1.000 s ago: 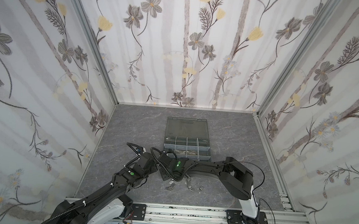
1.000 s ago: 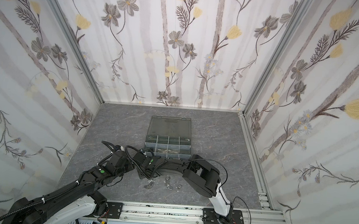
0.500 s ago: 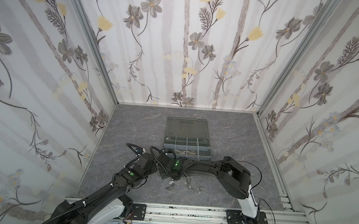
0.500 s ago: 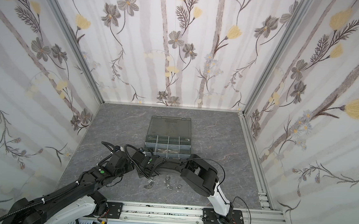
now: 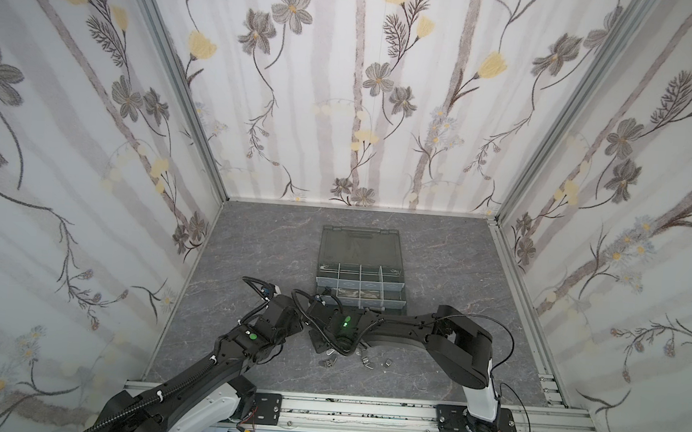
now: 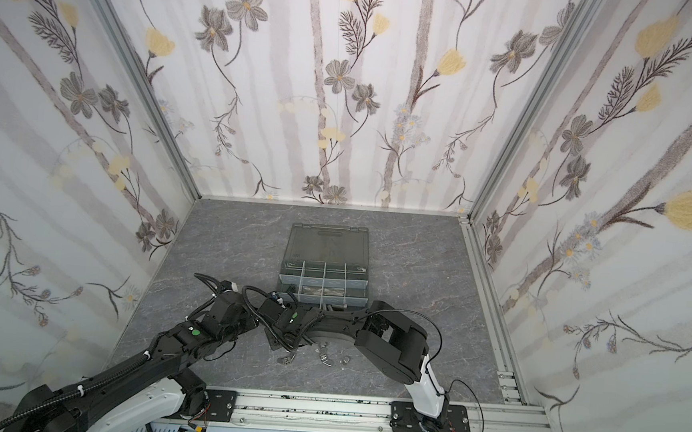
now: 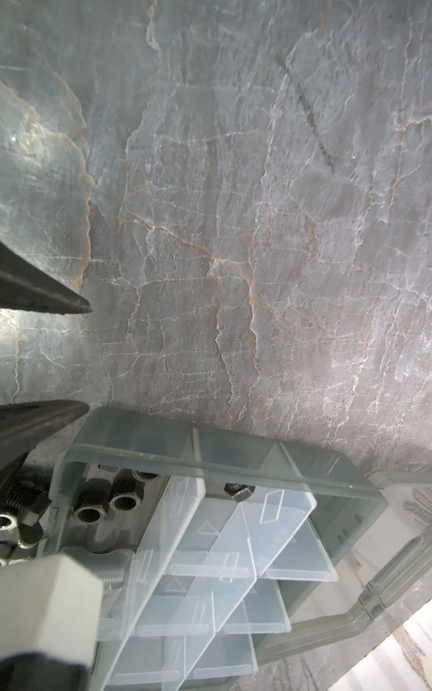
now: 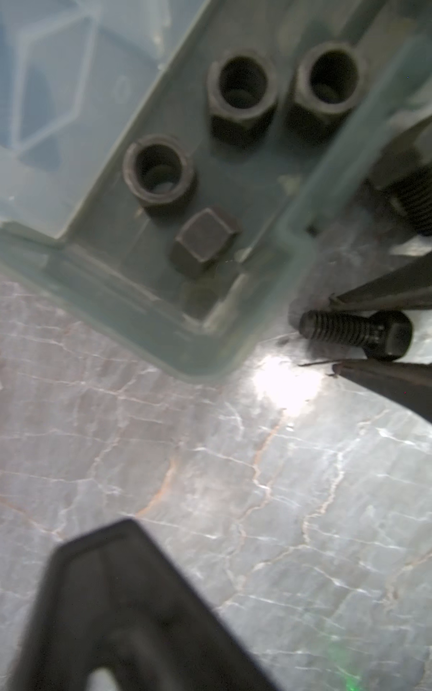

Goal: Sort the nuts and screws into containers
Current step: 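Lift the black bolt with the right gripper into a far compartment and release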

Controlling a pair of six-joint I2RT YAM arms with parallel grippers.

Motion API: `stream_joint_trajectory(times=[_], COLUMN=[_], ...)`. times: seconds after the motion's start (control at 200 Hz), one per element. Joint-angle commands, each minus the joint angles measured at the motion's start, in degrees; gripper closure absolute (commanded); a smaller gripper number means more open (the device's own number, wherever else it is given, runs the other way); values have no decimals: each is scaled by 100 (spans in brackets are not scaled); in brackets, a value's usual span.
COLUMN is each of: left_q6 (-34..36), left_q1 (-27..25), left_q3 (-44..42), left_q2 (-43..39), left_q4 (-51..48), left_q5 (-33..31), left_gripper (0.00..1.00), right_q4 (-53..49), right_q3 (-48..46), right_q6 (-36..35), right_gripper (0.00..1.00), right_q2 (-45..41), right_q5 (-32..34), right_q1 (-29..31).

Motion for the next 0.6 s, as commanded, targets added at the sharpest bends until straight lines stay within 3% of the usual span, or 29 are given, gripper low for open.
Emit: stream_joint_trajectory(times=[0.0,0.325,0.595], left_q6=[-31,-27,-45], left_q1=[8,26,35], left_q3=[-33,-73,-75], left_q2=[-11,-64,-82], left_q4=[82,80,87], left_q5=[-77,-51,-44], left_gripper=[59,59,59], right_q4=[158,85,5], right_q3=[-116,-331,185], right_q6=[75,-19,-473], right_gripper=[78,77,76], right_q2=[-201,-1175,-1413], right_q5=[-27,100,1], right_q1=[40,46,-704])
